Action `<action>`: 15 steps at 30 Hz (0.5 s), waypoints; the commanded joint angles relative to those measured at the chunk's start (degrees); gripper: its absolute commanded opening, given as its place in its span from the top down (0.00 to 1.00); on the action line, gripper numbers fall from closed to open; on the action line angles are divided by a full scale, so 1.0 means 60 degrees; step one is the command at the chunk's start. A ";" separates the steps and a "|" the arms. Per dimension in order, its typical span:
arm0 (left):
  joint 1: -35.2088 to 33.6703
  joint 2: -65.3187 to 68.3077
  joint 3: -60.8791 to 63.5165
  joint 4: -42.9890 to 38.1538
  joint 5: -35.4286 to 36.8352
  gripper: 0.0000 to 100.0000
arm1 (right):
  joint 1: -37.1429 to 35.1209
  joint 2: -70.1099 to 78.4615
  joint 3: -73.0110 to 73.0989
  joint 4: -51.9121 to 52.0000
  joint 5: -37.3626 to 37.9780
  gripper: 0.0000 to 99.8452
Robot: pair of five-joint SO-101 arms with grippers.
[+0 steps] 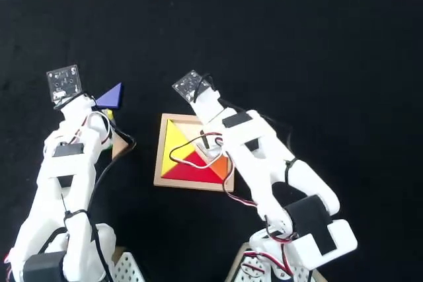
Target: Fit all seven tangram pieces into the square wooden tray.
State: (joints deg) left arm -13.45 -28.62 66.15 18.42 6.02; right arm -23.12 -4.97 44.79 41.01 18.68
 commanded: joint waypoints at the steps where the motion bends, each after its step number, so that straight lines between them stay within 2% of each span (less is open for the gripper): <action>1: -0.0095 -0.0176 -0.0066 -0.0161 -0.0059 0.85 | 0.0484 -0.0388 0.0007 -0.0117 0.0103 0.95; 15: -0.0081 -0.0176 -0.0066 -0.0176 -0.0059 0.85 | 0.0630 -0.0388 0.0125 -0.0059 0.0103 0.95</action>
State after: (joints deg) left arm -13.45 -28.62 66.15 18.42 6.02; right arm -20.31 -5.05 45.67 40.92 18.68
